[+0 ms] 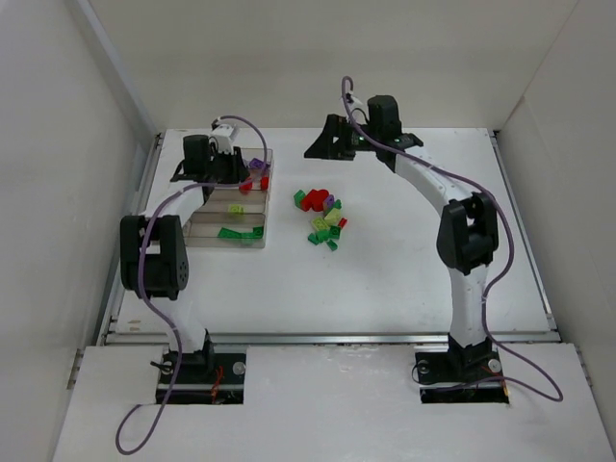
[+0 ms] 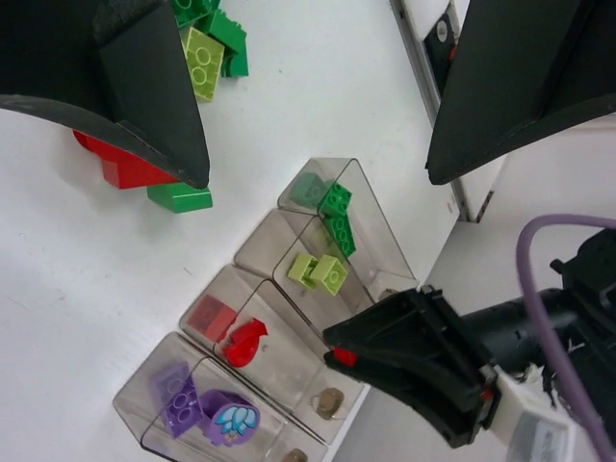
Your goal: Sort the legos into containers by color
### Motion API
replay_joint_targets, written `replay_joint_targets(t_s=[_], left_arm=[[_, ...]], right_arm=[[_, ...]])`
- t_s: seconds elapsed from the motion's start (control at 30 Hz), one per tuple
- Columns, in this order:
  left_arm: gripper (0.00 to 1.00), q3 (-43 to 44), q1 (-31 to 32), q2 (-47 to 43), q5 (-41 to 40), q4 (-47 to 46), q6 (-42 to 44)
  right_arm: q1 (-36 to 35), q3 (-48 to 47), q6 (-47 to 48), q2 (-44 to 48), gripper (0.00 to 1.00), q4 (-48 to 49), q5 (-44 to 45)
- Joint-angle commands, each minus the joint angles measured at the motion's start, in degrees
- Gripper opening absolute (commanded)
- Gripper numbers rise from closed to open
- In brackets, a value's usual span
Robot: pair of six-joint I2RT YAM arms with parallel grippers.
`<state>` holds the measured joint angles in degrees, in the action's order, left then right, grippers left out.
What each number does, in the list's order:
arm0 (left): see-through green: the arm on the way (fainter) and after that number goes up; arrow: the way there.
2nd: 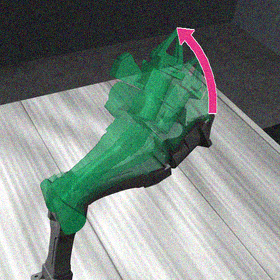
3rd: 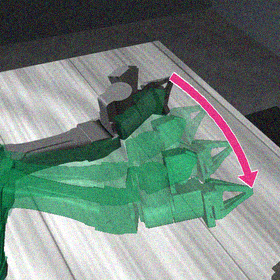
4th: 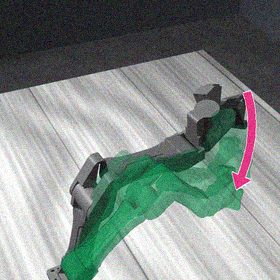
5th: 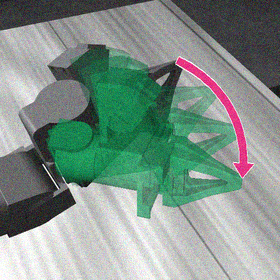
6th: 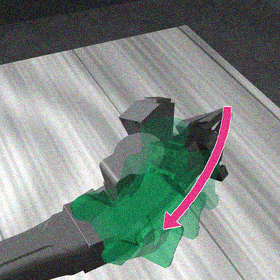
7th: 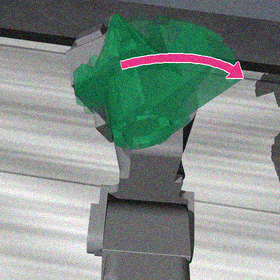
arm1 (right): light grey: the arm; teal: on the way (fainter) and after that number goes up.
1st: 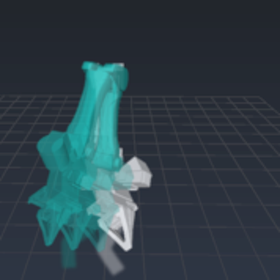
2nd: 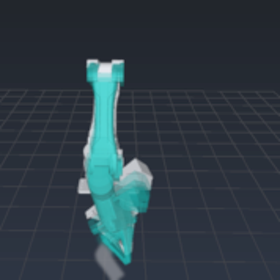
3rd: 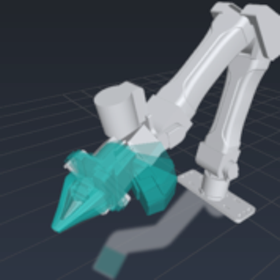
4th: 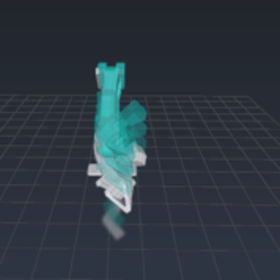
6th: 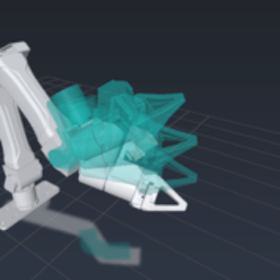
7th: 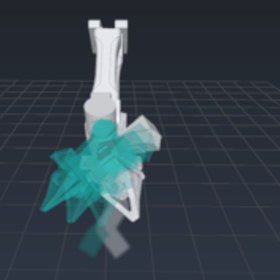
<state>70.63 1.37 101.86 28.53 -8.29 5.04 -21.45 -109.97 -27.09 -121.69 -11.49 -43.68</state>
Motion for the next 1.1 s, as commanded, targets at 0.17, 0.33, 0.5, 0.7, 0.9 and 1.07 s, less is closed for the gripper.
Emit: replay_joint_targets(t_s=[0.17,0.33,0.5,0.7,0.9,1.07], left_arm=[[0.13,11.3,-0.3,8.3,-12.3,4.6,-2.8],[0.50,11.3,-0.3,8.3,-9.3,6.0,-1.5],[0.58,9.4,-1.4,6.3,-8.5,6.6,-1.0],[0.59,11.3,-1.4,3.1,-7.3,8.0,2.0],[0.59,8.4,3.5,-5.8,-9.5,8.9,17.3],[1.00,-8.7,9.4,-21.4,-13.1,-8.3,34.7]], right_arm=[[0.2,-5.4,-0.5,-2.5,1.00,2.0,0.4],[0.7,-3.5,-0.5,-2.5,1.00,1.5,2.9],[1.2,-4.2,1.9,-2.0,1.00,-3.2,5.9],[1.2,-3.3,7.5,1.6,1.00,-13.0,16.8],[0.4,5.0,11.5,9.6,1.00,-22.0,50.8],[-5.4,16.0,20.7,14.3,1.00,-19.3,85.9]])
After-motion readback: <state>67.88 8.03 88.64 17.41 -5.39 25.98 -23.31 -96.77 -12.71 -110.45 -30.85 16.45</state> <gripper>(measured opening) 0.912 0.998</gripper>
